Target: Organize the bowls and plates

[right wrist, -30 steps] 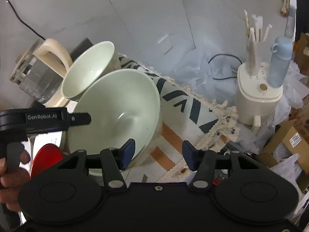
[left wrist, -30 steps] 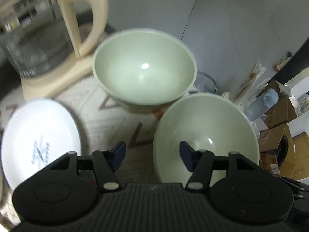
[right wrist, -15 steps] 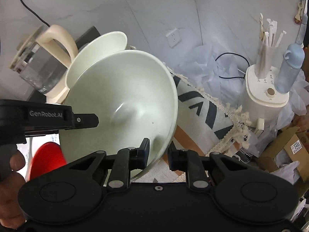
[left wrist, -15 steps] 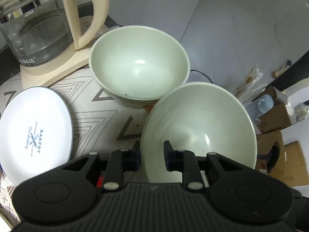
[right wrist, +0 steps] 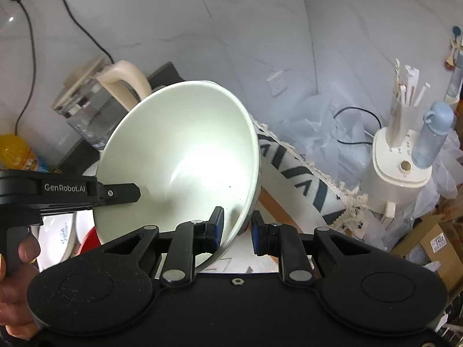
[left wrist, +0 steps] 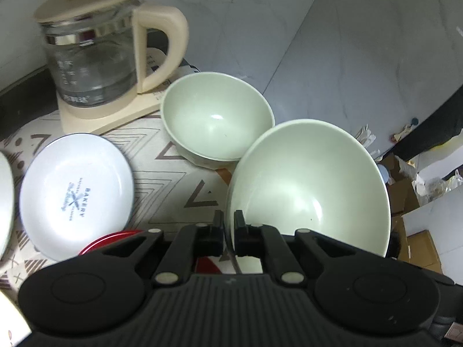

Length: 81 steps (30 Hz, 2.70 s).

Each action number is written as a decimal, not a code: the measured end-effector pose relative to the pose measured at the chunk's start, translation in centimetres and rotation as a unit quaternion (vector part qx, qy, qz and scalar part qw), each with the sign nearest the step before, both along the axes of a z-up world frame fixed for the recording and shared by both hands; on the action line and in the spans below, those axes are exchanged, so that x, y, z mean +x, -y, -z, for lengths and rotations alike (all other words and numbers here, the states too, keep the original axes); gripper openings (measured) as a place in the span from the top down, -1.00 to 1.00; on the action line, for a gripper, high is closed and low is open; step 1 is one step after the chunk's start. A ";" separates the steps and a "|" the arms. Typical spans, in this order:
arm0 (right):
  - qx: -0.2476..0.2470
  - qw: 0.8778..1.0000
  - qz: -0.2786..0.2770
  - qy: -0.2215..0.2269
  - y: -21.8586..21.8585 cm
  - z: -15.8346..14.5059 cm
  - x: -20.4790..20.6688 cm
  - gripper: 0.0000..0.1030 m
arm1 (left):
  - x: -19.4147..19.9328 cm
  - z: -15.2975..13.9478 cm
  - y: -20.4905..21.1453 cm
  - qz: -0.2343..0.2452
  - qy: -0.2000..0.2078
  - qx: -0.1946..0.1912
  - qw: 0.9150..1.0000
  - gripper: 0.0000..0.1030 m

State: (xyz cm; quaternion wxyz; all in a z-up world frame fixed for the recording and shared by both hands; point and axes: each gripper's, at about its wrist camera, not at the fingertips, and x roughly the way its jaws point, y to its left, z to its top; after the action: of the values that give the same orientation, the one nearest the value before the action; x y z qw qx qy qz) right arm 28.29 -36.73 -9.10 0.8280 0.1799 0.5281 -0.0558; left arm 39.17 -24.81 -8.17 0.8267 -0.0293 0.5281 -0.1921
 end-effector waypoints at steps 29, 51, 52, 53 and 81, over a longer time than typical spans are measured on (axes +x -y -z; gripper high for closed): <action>-0.010 0.986 -0.163 -0.016 -9.2 0.1 1.7 0.58 | -3.4 -0.6 -10.2 -0.122 -0.035 0.026 0.992 0.85; -0.067 0.971 -0.226 -0.038 -12.5 1.3 0.4 0.47 | -5.1 2.9 -12.3 -0.154 -0.077 0.012 0.985 0.84; -0.063 0.972 -0.223 -0.041 -12.5 1.5 0.4 0.42 | -5.1 3.1 -12.4 -0.156 -0.083 0.010 0.984 0.84; -0.068 0.971 -0.225 -0.039 -12.7 1.5 0.3 0.42 | -5.2 3.4 -12.4 -0.157 -0.085 0.009 0.984 0.84; -0.059 0.980 -0.191 -0.014 -11.8 0.9 1.0 0.84 | -3.9 1.5 -13.1 -0.122 -0.062 0.058 0.989 0.52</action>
State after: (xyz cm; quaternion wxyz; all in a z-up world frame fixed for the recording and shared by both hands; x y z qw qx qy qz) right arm 29.28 -24.96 -9.96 0.8251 0.0262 0.5601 0.0699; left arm 35.26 -11.68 -9.62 0.8098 -0.0572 0.5813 -0.0561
